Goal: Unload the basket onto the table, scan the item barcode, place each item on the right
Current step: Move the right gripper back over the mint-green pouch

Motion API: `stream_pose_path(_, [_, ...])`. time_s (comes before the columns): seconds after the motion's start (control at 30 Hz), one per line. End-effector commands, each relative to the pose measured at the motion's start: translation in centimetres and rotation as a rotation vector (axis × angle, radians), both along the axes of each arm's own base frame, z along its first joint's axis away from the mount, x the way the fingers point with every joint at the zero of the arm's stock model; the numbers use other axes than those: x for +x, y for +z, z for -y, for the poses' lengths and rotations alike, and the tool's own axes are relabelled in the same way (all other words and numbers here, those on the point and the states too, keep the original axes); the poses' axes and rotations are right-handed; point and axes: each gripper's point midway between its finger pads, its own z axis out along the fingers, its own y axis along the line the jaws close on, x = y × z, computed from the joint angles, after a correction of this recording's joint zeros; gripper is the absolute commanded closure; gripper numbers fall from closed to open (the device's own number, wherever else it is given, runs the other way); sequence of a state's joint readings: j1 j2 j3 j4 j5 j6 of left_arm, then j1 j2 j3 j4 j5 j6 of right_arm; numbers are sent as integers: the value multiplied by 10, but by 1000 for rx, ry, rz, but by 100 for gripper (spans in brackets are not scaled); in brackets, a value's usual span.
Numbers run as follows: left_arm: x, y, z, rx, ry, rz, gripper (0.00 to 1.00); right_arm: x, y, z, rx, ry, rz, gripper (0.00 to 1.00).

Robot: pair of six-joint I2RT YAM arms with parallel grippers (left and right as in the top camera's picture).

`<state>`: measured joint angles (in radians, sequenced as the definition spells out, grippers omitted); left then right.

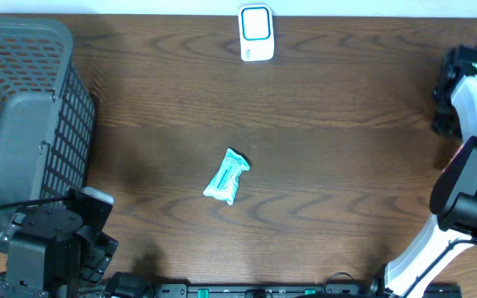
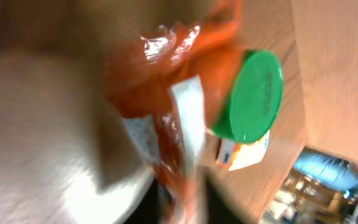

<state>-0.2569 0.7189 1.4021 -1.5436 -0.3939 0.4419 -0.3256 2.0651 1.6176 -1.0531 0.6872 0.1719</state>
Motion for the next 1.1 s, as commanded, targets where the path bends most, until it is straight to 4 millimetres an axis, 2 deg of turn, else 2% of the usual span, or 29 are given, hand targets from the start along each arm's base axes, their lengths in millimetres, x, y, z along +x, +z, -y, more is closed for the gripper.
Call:
stream_pose_path(0.0, [0, 2, 0, -8, 10, 8, 2, 1, 7, 6, -20, 7, 6, 1])
stream_pose_path(0.1, [0, 2, 0, -9, 10, 8, 2, 15, 20, -2, 6, 27, 47, 1])
stream_pose_path(0.17, [0, 2, 0, -8, 10, 8, 2, 35, 30, -23, 96, 65, 112, 1])
stream_pose_path(0.23, [0, 2, 0, -8, 10, 7, 2, 56, 40, -52, 221, 114, 186, 1])
stream_pose_path(0.3, [0, 2, 0, -8, 10, 8, 2, 75, 48, -93, 394, 177, 259, 1])
stream_pose_path(0.37, [0, 2, 0, -8, 10, 8, 2, 91, 54, -146, 604, 252, 319, 1])
stream_pose_path(0.47, [0, 2, 0, -8, 10, 8, 2, 99, 58, -218, 858, 347, 346, 1])
stream_pose_path(0.57, [0, 2, 0, -9, 10, 8, 2, 92, 63, -301, 1134, 432, 325, 1])
stream_pose_path(0.67, [0, 2, 0, -8, 10, 7, 2, 73, 61, -355, 1268, 488, 250, 1])
stream_pose_path(0.77, [0, 2, 0, -8, 10, 8, 2, 45, 46, -395, 1264, 546, 124, 1])
stream_pose_path(0.83, [0, 2, 0, -8, 10, 8, 2, 27, 34, -413, 1208, 605, 45, 1])
stream_pose_path(0.93, [0, 2, 0, -8, 10, 8, 2, 5, 17, -437, 1039, 715, -56, 1])
stream_pose_path(1.07, [0, 2, 0, -8, 10, 8, 2, -17, 8, -464, 813, 838, -111, 1])
